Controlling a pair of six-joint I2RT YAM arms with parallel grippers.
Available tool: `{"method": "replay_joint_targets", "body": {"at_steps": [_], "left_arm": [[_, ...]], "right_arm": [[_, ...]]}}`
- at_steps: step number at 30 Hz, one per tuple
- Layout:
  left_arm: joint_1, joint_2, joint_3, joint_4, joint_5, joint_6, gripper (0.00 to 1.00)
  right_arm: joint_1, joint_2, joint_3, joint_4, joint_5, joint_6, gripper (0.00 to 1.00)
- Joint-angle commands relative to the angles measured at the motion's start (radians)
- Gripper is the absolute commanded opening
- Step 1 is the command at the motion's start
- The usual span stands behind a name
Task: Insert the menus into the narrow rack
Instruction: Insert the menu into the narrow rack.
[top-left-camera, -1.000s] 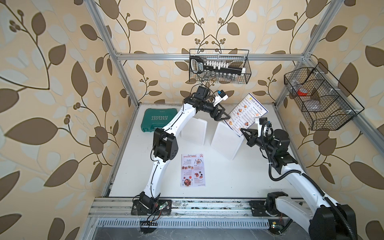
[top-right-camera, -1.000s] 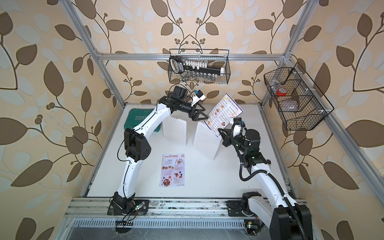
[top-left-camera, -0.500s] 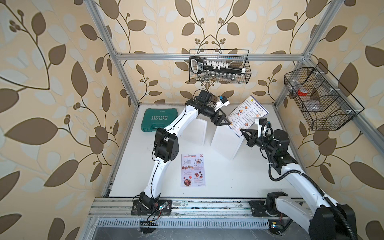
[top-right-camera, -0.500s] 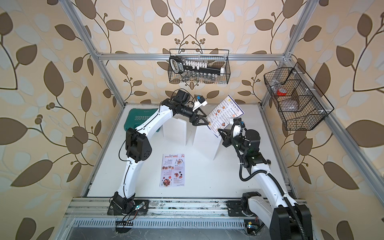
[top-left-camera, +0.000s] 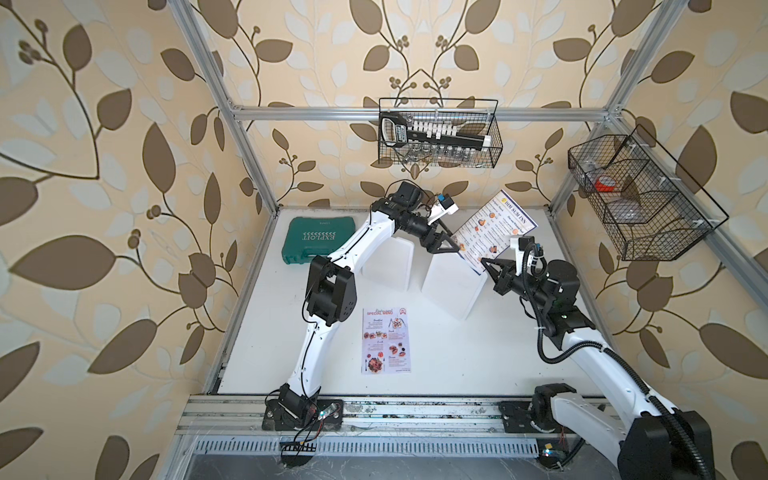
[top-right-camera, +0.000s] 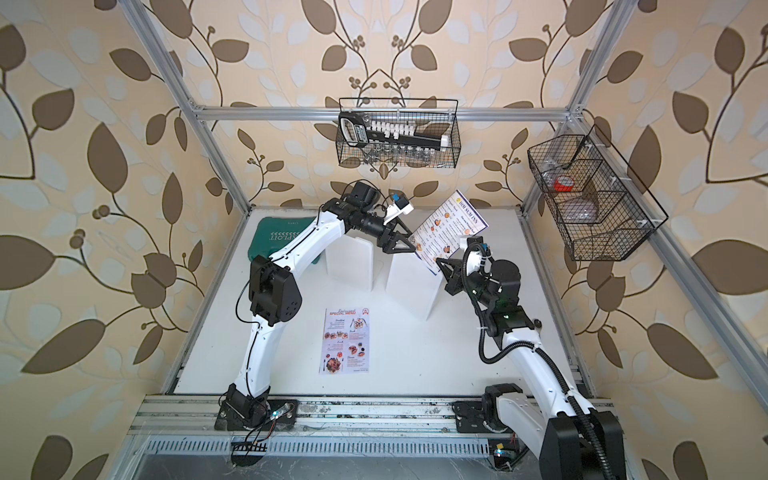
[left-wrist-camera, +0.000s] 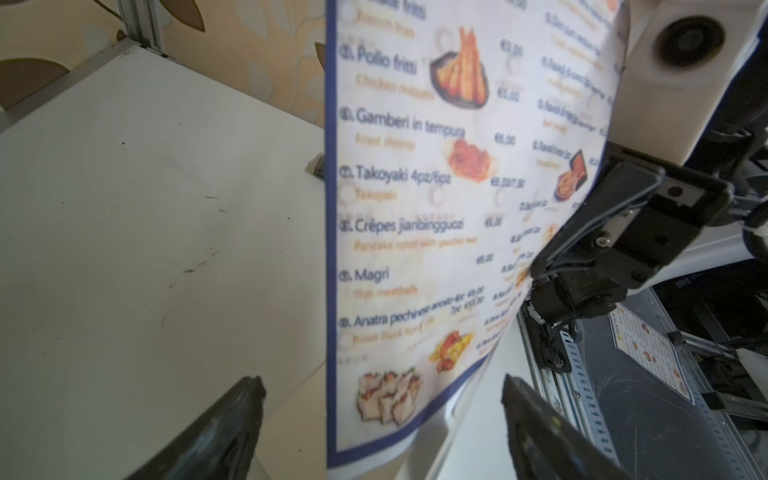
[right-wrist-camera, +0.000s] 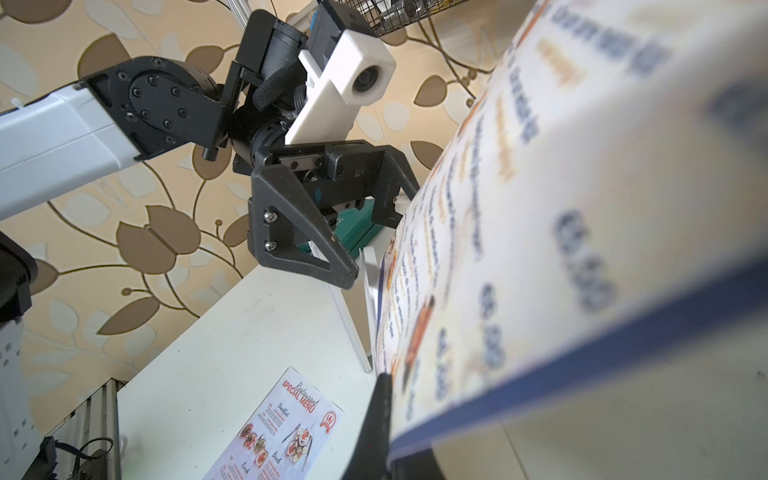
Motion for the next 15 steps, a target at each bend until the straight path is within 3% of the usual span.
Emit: {"method": "replay_joint_targets", "body": {"at_steps": [1,15], "left_arm": [[-0.008,-0.114,-0.027,-0.004,0.049,0.035,0.9],[-0.012,-0.162,-0.082,0.03,0.059,0.017,0.89]], "right_arm": [[-0.003,-0.007,-0.017,-0.003,-0.014,0.003,0.0],[-0.002,-0.015,-0.016,-0.016,-0.023,0.001,0.0]]}}
